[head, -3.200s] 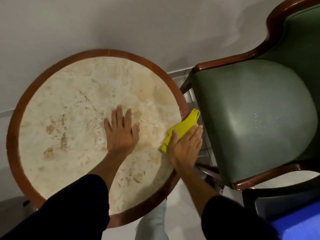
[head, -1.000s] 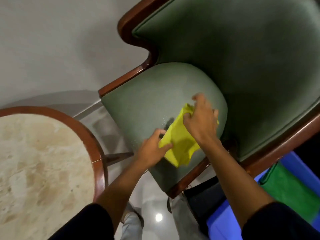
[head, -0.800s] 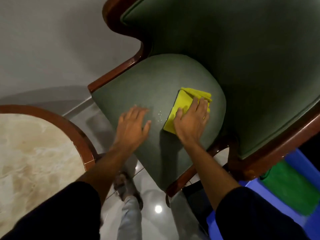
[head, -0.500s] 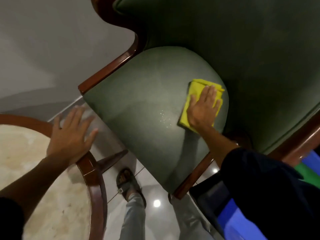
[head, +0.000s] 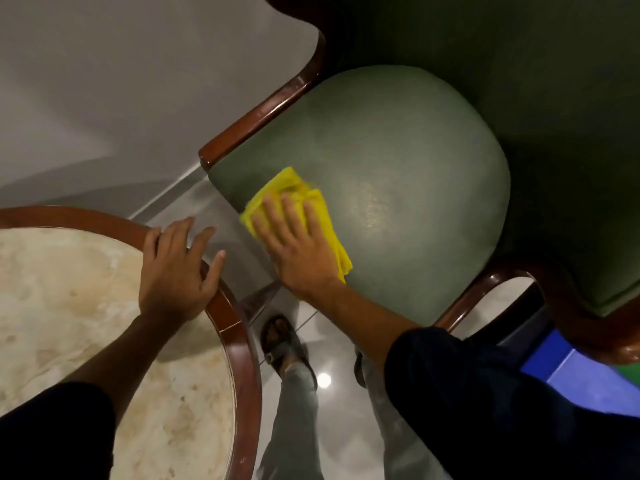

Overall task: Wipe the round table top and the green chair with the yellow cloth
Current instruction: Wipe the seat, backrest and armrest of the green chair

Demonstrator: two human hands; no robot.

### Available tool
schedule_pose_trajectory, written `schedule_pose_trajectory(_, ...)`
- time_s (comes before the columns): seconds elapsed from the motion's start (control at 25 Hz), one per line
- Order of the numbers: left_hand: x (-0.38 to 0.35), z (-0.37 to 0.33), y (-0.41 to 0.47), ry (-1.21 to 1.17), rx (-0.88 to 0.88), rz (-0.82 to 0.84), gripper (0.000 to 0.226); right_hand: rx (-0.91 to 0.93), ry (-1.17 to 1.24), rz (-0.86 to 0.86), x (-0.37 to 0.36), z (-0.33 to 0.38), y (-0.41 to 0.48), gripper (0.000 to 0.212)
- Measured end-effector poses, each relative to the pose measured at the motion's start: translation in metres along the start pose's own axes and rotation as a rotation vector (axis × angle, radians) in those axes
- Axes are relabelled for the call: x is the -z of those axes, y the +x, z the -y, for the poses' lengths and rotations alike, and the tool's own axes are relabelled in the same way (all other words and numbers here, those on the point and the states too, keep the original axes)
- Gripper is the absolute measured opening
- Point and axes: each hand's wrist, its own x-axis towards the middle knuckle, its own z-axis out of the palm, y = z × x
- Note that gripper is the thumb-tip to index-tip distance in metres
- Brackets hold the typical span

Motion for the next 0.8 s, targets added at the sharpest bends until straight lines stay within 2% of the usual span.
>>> schedule_pose_trajectory(0.08,0.002,0.001,0.001,-0.017,0.005,-0.001,0.058,0.309,-0.192,0.133,-0.014,-0.005,-0.058,0.071)
schedule_pose_trajectory(0.12,0.002,0.002,0.000,-0.017,0.008,0.000,0.058,0.377,-0.211,0.161,-0.020,-0.015,-0.095,0.070)
schedule_pose_trajectory(0.2,0.002,0.000,0.000,-0.015,0.007,0.005,0.059,0.331,-0.139,0.091,-0.028,-0.052,-0.158,0.066)
schedule_pose_trajectory(0.24,0.001,-0.001,0.001,-0.012,0.006,0.011,0.058,0.184,-0.056,0.046,-0.029,-0.076,-0.178,0.061)
schedule_pose_trajectory(0.32,-0.001,-0.001,0.000,0.002,0.001,0.011,0.059,-0.282,0.139,0.010,-0.020,-0.117,-0.186,0.056)
schedule_pose_trajectory(0.44,0.002,-0.001,0.000,0.005,-0.012,0.020,0.060,-0.951,0.302,-0.104,-0.011,-0.156,-0.122,0.056)
schedule_pose_trajectory(0.52,-0.001,-0.002,-0.002,0.005,-0.014,0.011,0.059,-1.170,0.324,-0.139,0.000,-0.179,-0.061,0.058)
schedule_pose_trajectory(0.64,-0.004,0.000,0.002,0.029,0.000,-0.009,0.058,-1.126,0.356,-0.144,0.012,-0.209,0.026,0.061)
schedule_pose_trajectory(0.72,-0.006,0.003,0.002,0.044,-0.009,-0.021,0.058,-0.961,0.356,-0.103,0.015,-0.196,0.068,0.063)
schedule_pose_trajectory(0.8,-0.006,0.001,0.001,0.047,-0.020,-0.016,0.059,-0.701,0.286,-0.058,0.018,-0.150,0.086,0.063)
